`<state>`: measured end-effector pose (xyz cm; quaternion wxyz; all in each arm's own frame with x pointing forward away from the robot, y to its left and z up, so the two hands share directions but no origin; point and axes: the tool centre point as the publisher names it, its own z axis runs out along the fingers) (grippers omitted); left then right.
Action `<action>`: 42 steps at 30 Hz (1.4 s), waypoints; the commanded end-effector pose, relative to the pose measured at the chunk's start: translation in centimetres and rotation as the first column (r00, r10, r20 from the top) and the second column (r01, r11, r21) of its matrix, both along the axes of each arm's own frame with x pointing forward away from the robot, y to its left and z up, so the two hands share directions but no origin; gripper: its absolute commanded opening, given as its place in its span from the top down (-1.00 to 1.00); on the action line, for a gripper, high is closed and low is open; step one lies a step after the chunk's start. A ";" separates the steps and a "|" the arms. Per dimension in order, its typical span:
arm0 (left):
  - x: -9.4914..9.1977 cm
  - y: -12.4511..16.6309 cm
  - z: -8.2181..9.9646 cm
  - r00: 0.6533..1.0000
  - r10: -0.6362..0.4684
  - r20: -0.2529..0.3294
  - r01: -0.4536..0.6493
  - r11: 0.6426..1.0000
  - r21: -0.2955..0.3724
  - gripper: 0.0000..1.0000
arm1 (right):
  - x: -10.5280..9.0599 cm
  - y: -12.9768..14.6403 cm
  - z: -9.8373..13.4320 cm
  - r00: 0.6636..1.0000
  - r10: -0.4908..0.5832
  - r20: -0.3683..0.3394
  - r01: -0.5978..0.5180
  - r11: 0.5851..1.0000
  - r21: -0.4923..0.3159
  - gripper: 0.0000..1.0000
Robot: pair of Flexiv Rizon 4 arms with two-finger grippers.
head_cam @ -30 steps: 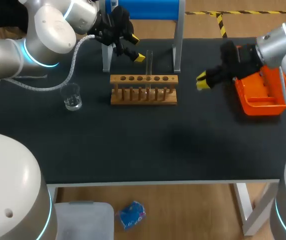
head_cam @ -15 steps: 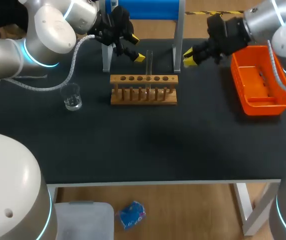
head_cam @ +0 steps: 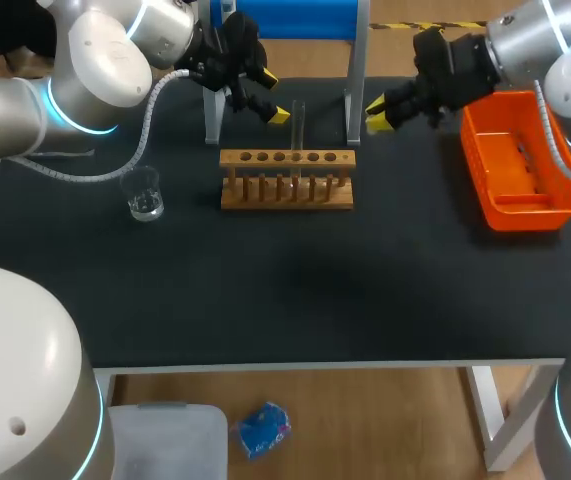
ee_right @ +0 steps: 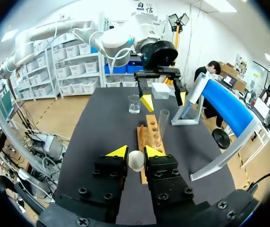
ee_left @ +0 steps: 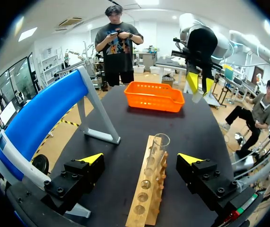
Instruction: Invert the test tube, pick up the pipette, mount the tip to pipette, aspirate from beaker and dispense into the tube, eject the tip, return the pipette, and cap with the stopper.
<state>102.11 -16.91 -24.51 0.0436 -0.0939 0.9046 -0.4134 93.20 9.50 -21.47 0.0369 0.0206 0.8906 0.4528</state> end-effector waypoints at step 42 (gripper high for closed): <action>0.1 0.0 0.1 1.000 -0.001 -0.004 0.001 1.000 0.004 -1.00 | 6.8 10.5 -0.1 0.985 0.173 -0.002 -0.173 0.985 -0.014 1.00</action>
